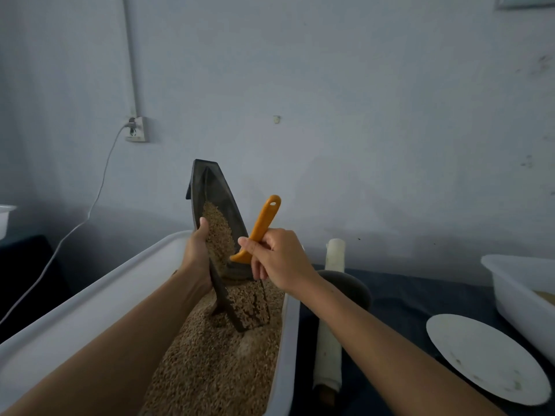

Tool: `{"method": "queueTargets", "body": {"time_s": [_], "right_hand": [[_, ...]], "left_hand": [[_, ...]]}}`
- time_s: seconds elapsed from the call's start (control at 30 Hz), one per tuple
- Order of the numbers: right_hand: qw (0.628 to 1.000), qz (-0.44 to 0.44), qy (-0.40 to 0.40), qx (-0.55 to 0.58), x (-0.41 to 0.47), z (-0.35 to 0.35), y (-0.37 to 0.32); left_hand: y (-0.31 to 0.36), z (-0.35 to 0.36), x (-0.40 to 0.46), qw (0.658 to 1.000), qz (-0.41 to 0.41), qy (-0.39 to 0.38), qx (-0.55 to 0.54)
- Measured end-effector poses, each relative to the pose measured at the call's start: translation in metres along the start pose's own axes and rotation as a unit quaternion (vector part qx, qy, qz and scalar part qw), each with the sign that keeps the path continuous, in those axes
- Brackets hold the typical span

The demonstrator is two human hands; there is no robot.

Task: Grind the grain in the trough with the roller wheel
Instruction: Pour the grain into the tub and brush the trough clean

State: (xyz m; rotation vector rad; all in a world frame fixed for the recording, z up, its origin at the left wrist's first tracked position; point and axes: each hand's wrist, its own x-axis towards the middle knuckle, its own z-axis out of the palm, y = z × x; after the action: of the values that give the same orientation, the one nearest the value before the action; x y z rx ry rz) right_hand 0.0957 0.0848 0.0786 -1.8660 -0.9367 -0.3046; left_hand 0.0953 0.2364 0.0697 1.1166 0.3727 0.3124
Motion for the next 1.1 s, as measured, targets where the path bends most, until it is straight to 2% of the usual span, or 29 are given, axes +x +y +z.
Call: {"method": "queueTargets", "body": {"time_s": [0.1,0.3,0.4,0.57,0.63,0.9,1.1], "right_hand": [[1.000,-0.010,-0.002,-0.001,-0.004,-0.007,-0.003],[0.993,-0.052,0.106,-0.010,0.014,-0.001,-0.003],[0.997,-0.031,0.073,-0.011,0.019,0.007,0.001],[1.000,-0.006,0.018,-0.010,0.005,0.004,0.005],[1.000,-0.010,0.011,-0.005,0.000,-0.003,0.004],[0.985,-0.077,0.153,0.012,0.036,-0.005,0.003],[0.992,-0.053,0.115,0.004,0.065,0.008,0.011]], "left_hand": [[-0.002,0.000,0.002,1.000,0.003,-0.005,0.005],[-0.002,0.000,0.002,1.000,0.005,-0.023,0.016],[-0.002,0.000,0.001,0.999,0.020,-0.044,0.022],[-0.002,0.000,0.004,0.997,0.036,0.003,0.061],[-0.002,0.001,0.002,0.998,0.034,-0.010,0.056],[-0.002,0.003,-0.005,0.997,0.034,-0.064,0.039],[-0.004,0.004,-0.004,0.995,0.039,-0.092,0.027]]}}
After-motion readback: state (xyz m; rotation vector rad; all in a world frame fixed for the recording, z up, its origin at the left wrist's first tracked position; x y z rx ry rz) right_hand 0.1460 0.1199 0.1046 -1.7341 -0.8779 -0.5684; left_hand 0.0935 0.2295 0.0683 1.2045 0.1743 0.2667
